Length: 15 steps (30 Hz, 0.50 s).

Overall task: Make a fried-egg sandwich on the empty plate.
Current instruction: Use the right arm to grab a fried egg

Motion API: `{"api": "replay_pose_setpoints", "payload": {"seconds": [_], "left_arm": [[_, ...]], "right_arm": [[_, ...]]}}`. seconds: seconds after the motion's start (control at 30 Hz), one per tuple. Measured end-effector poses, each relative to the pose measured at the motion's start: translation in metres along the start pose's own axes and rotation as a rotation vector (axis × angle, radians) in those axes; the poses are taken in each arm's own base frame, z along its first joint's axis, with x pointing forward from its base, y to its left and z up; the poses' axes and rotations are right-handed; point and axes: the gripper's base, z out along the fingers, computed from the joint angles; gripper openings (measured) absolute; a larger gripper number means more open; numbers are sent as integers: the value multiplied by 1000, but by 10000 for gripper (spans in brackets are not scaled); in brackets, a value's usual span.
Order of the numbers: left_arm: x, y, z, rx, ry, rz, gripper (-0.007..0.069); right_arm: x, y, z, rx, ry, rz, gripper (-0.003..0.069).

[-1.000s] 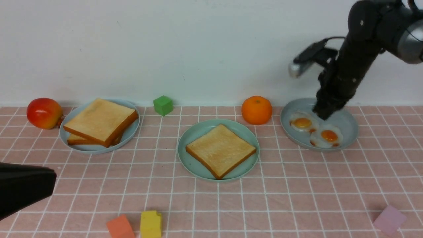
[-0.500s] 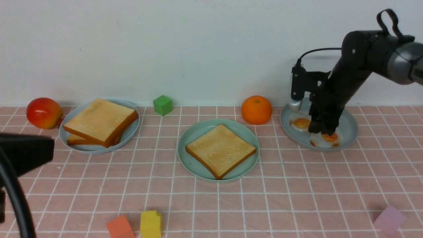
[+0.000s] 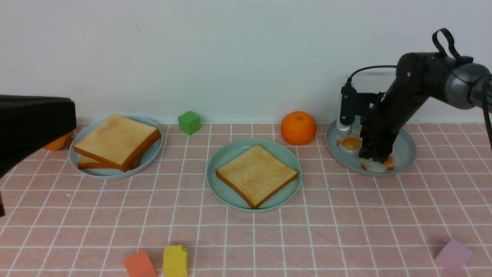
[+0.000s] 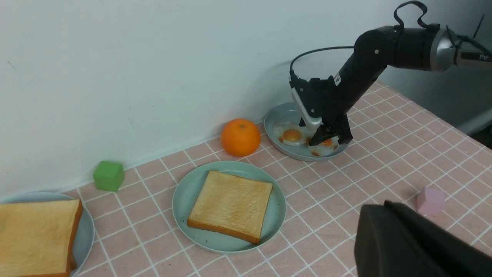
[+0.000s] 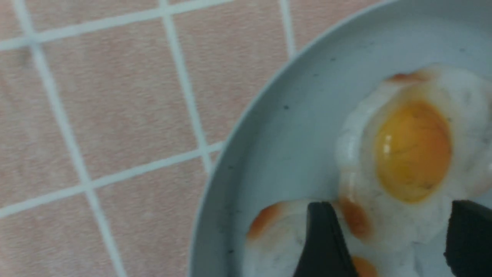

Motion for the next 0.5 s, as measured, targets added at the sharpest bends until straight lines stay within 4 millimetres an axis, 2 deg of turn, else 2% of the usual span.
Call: {"api": "replay_pose_setpoints", "payload": {"seconds": [0.4,0.5], "left_arm": [[0,0,0,0,0,3,-7],[0,0,0,0,0,3,-7]], "right_arm": [[2,1,13,-3,2,-22,437],[2,1,14,-4,2,-21,415]]}}
